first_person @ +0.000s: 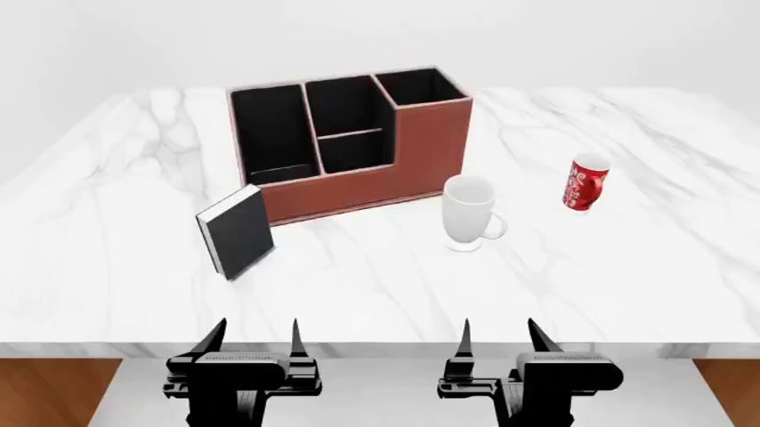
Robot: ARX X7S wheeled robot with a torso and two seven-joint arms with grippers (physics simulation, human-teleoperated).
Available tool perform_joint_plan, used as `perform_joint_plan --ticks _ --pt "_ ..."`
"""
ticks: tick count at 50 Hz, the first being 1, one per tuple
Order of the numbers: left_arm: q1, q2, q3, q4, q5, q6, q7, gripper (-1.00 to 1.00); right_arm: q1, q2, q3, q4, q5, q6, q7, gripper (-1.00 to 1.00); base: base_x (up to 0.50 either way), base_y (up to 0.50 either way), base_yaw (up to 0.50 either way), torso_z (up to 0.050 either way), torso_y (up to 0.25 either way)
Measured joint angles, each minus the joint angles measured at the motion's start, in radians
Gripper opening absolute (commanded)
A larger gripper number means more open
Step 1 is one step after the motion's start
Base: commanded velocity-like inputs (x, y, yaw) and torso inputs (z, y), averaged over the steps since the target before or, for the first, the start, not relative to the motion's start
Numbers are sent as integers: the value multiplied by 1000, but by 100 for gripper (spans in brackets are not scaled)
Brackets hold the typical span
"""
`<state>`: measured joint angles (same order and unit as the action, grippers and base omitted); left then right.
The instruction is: Pick up the red mug and place it to the right of the caddy.
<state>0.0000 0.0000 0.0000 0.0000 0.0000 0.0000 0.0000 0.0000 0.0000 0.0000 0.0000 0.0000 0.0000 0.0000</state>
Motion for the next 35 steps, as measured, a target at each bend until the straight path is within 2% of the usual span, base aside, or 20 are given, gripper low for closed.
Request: perform_joint_plan --ticks 10,35 --pt "1 -19 19 1 -24 -6 -20 100 -1 19 -30 0 10 0 25 100 0 -28 0 0 0" --pt "2 -68 71 20 -63 -17 -76 100 4 67 -81 -9 79 16 63 100 0 -500 0 0 0"
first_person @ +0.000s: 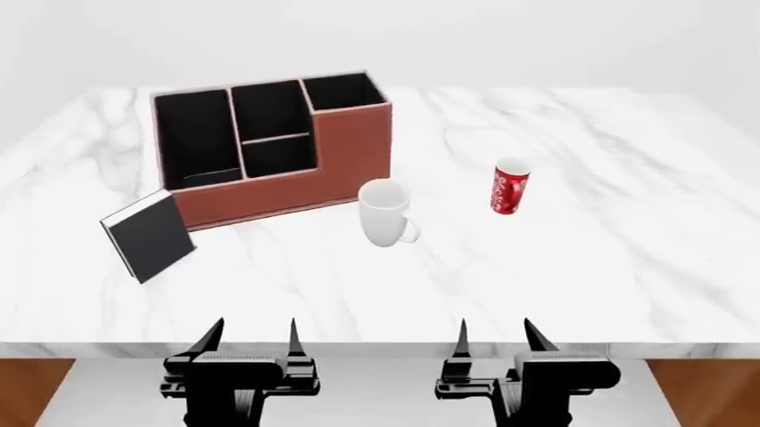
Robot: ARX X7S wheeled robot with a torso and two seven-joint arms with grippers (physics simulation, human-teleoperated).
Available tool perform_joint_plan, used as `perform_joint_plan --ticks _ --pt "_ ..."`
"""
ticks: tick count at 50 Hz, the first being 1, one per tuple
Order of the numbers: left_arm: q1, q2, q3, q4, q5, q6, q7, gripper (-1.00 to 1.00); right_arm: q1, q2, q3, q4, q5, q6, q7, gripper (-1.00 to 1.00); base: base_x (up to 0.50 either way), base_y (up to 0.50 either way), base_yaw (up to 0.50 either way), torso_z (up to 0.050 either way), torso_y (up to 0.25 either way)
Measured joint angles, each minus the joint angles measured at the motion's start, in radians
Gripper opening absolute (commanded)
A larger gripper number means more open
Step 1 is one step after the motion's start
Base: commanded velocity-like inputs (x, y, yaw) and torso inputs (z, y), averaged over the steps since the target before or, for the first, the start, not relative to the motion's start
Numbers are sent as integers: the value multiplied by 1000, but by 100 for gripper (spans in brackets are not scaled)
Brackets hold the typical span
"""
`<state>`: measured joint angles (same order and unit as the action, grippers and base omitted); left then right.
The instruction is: Pick up the red mug and place it to the right of the caddy.
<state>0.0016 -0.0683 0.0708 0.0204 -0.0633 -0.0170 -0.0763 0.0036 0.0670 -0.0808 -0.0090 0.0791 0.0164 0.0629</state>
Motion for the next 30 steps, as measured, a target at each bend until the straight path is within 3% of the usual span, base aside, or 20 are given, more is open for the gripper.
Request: perform_joint_plan --ticks 5,12,23,30 --pt "-1 -6 8 3 -5 -1 -9 100 0 8 -6 -2 8 1 8 100 0 -483 0 0 0" --pt "-17 -14 23 65 -19 -91 -22 100 11 23 -15 -29 15 36 19 100 0 0 0 0 0" --pt "-333 -51 25 353 -112 -661 -18 100 124 61 -13 -224 64 291 33 100 0 0 0 0 0" --pt "-497 -58 19 439 -157 -879 -14 100 189 78 -9 -292 76 395 51 100 0 0 0 0 0"
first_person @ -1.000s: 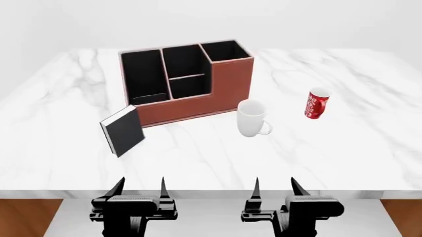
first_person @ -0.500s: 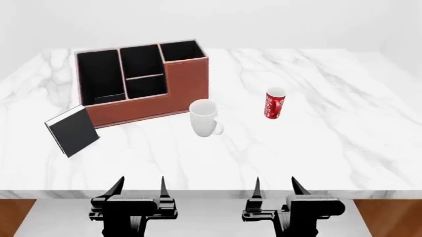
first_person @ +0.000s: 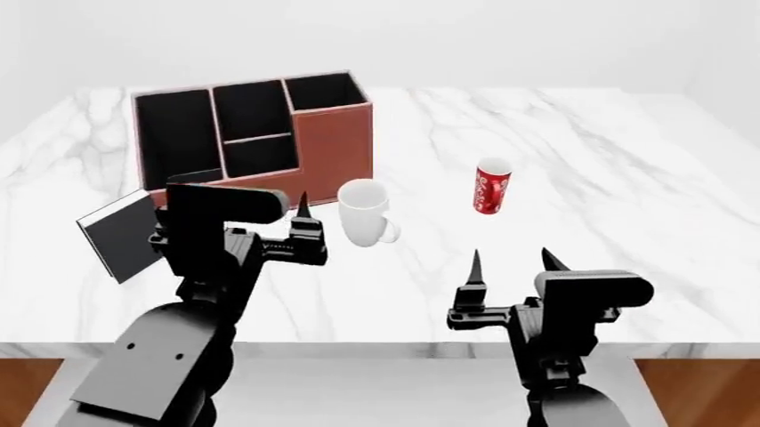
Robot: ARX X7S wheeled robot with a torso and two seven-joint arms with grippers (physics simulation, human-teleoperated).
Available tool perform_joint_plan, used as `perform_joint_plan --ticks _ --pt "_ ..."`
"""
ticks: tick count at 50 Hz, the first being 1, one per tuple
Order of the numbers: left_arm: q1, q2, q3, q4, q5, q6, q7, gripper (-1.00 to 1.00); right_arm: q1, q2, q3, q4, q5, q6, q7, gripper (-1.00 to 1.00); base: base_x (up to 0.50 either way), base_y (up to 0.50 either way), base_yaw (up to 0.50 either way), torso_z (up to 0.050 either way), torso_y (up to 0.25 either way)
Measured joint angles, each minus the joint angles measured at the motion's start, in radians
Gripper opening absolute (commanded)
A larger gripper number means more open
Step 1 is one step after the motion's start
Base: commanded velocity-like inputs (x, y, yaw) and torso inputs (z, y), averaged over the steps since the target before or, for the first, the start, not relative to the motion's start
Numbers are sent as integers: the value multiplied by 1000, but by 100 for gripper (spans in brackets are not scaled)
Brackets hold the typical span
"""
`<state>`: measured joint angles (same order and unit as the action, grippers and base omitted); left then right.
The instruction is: Pick up the red mug and place it to the right of the caddy.
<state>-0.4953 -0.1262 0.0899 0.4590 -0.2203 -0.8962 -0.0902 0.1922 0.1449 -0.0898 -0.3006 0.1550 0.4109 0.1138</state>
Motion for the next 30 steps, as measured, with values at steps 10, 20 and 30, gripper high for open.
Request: perform_joint_plan --ticks 10,20,30 --pt "-97 -3 -10 35 -36 -115 5 100 32 13 1 -36 -2 45 26 100 250 0 0 0 0" --pt "-133 -9 -13 40 -52 -146 5 100 45 18 -1 -48 -1 54 43 100 500 0 0 0 0" --pt "-149 -16 -12 39 -60 -151 1 100 49 24 -4 -54 9 48 46 100 500 0 0 0 2"
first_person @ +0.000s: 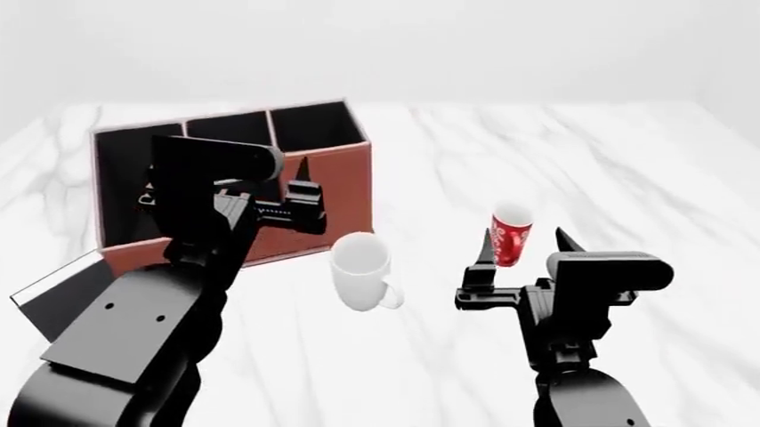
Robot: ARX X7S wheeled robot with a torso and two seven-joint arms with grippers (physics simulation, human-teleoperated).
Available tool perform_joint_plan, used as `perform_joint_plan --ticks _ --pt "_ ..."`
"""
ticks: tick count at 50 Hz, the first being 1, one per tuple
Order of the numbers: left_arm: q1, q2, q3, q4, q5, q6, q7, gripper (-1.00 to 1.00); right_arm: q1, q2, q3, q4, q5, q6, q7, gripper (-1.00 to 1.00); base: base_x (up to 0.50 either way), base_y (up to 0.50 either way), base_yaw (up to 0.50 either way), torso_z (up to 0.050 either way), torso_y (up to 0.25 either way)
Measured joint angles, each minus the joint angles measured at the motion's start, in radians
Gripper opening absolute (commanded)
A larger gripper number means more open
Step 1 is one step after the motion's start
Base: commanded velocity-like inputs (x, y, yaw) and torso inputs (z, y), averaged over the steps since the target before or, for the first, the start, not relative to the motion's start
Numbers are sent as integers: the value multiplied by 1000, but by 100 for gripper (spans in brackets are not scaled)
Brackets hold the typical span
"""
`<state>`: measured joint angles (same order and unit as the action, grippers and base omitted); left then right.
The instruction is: Pick up the red mug and place it to the right of the caddy.
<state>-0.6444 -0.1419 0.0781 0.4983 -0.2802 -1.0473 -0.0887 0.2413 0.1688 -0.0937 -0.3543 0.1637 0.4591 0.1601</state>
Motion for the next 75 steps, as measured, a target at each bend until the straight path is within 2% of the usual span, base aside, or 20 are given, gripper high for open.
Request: perform_joint_plan --ticks 32,45,53,67,75 --pt "-8 -18 3 -20 -20 22 -10 100 5 14 -17 13 19 -26 11 100 500 0 0 0 1" --pt "-2 -23 3 -22 -30 30 -15 100 -10 21 -23 18 13 -56 25 100 0 0 0 0 1" --pt "0 -27 3 -20 -36 32 -19 100 -126 49 6 -25 16 -148 26 100 0 0 0 0 0" --pt "4 -30 4 -27 -43 49 -26 100 -433 97 78 -71 25 -344 14 100 0 0 0 0 0" --pt "2 -32 5 -27 -48 52 -31 100 -540 107 100 -60 11 -426 17 100 0 0 0 0 0"
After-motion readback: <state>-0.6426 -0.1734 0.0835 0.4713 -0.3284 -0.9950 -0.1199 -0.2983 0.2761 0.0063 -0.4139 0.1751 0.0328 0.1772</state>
